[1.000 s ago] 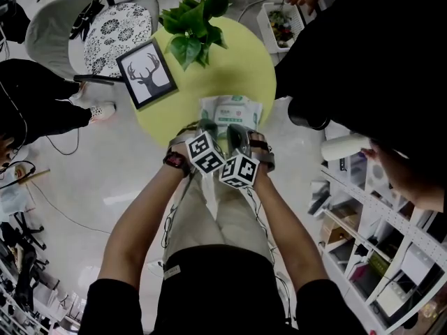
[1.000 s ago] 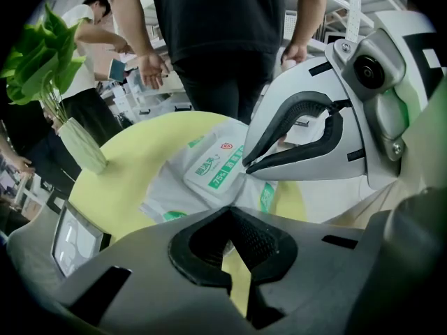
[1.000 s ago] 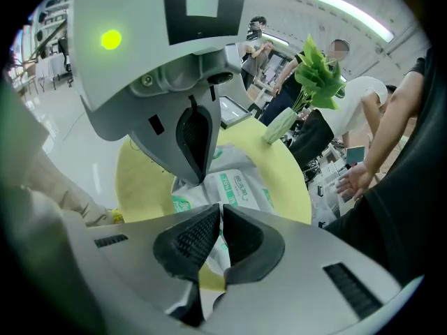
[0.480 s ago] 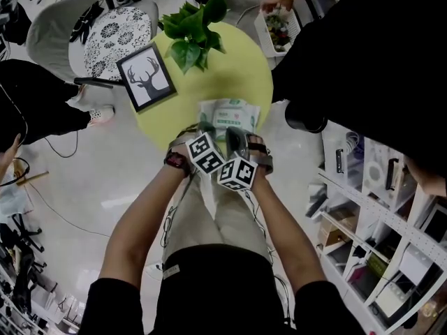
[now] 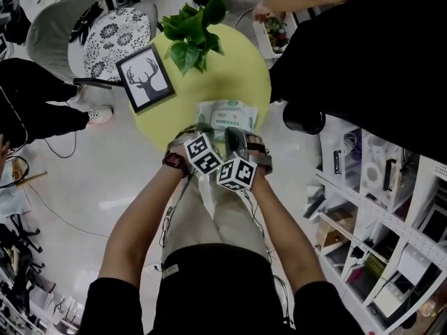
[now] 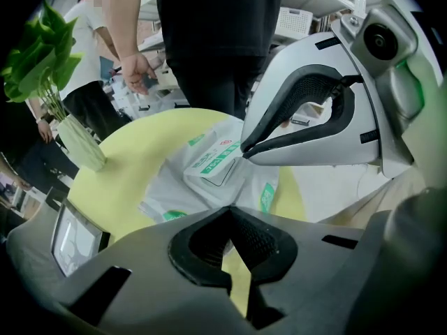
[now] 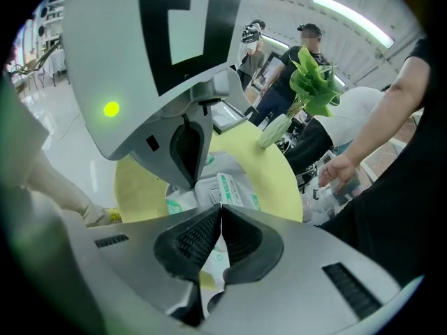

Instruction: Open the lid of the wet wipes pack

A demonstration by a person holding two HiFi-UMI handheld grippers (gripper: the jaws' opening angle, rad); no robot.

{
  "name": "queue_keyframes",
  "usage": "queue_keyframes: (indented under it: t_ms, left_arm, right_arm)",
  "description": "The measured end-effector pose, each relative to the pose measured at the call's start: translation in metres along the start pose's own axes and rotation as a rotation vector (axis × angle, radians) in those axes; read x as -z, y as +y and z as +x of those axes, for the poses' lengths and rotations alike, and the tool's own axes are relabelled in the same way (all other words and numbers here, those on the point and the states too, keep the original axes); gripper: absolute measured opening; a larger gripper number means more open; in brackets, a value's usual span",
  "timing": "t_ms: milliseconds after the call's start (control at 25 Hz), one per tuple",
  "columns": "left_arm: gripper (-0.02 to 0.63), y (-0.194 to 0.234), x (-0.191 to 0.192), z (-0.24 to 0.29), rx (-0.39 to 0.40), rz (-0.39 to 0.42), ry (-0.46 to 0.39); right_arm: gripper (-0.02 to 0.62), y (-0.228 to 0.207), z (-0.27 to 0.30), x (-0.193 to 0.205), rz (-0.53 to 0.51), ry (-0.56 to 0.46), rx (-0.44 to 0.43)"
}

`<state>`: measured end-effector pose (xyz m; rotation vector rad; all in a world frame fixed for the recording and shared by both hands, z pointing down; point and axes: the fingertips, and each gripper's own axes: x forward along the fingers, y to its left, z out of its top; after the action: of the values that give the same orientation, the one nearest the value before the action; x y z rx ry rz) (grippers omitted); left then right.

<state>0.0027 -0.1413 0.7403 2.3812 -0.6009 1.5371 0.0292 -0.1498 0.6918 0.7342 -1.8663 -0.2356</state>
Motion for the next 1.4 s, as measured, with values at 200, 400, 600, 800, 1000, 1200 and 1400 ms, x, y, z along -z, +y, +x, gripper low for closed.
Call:
queue_keyframes:
  t_ms: [200, 400, 600, 800, 1000, 1200, 1400]
  left_arm:
    - [0.017, 0.000, 0.000, 0.000, 0.001, -0.001, -0.007]
    - [0.017, 0.002, 0.001, 0.002, -0.007, -0.002, -0.016]
    - [0.017, 0.001, 0.000, 0.002, 0.005, -0.017, -0.035]
    - [0.017, 0.002, -0.001, 0.000, 0.010, -0.024, -0.053]
    - [0.017, 0.002, -0.002, -0.002, 0.014, -0.032, -0.063]
    - [0.017, 0.002, -0.002, -0.002, 0.015, -0.033, -0.064]
    - [0.017, 0.003, -0.002, -0.001, 0.014, -0.037, -0.071]
  right_arm:
    - [0.009, -0.006, -0.002, -0.002, 0.010, -0.013, 0.010]
    - [0.009, -0.009, -0.003, -0.003, 0.016, -0.024, 0.010]
    - [0.009, -0.015, -0.003, -0.005, 0.031, -0.039, 0.015]
    - [0.009, -0.019, -0.004, -0.006, 0.045, -0.053, 0.010]
    - [0.009, -0.024, -0.005, -0.008, 0.070, -0.068, 0.012]
    - [0.009, -0.037, -0.004, -0.011, 0.084, -0.076, 0.028]
    - [0.009, -0.044, -0.002, -0.012, 0.087, -0.094, 0.012]
